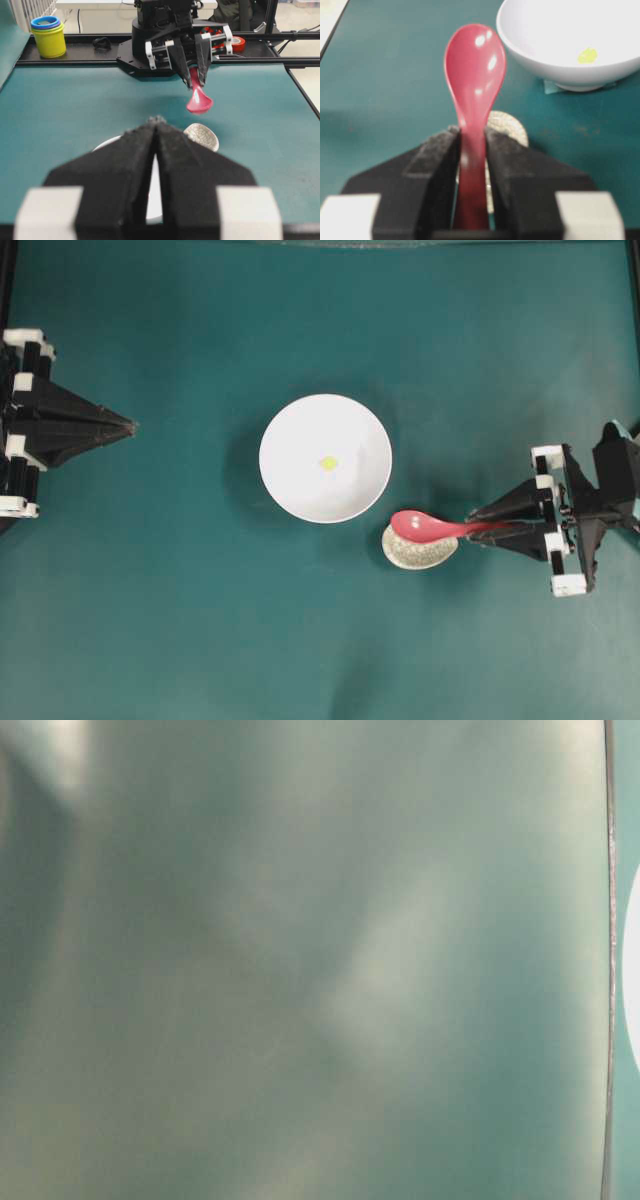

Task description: Scoop the yellow hexagonal prism block from the bowl with a spoon using the right arm.

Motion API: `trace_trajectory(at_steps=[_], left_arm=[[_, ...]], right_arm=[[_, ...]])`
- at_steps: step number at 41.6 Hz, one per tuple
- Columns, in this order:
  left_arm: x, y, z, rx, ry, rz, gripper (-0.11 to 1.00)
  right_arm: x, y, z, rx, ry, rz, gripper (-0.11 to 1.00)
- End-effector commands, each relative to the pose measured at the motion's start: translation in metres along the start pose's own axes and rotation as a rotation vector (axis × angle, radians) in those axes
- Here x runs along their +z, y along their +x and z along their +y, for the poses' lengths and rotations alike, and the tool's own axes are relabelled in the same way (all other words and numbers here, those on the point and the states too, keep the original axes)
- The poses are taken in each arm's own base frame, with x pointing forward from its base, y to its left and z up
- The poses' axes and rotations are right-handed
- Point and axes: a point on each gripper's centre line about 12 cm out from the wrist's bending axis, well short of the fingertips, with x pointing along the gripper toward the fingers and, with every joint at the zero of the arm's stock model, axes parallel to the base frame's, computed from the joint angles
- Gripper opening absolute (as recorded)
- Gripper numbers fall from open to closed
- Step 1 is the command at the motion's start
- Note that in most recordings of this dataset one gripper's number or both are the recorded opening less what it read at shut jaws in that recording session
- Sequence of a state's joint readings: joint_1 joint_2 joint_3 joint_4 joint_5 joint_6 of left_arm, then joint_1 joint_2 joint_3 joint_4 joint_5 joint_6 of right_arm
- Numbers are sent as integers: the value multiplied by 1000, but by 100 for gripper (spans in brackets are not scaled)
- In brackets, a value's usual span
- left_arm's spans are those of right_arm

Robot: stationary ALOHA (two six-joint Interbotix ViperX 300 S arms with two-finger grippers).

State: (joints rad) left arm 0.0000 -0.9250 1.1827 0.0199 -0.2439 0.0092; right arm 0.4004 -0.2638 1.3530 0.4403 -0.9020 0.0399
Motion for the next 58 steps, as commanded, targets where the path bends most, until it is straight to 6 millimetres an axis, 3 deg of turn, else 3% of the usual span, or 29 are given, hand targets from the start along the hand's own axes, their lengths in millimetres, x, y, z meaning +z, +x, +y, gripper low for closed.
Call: trace_trajectory(at_steps=[1,25,35,45,58], left_arm=[[4,2,1,3,5,-9,0],[3,2,13,62,2,-6,0],[2,2,13,64,-1,5,0],[-1,2,13,64,0,26,0],[0,2,13,64,-11,25,0]], right_arm=[[18,3,-1,-9,22,-18,23],[104,31,-27,-97,1,234,23],[131,46,-46,-133,5,336,23],[147,67,-58,-137,5,485,23],[152,101,-67,-116,-9,701,23]])
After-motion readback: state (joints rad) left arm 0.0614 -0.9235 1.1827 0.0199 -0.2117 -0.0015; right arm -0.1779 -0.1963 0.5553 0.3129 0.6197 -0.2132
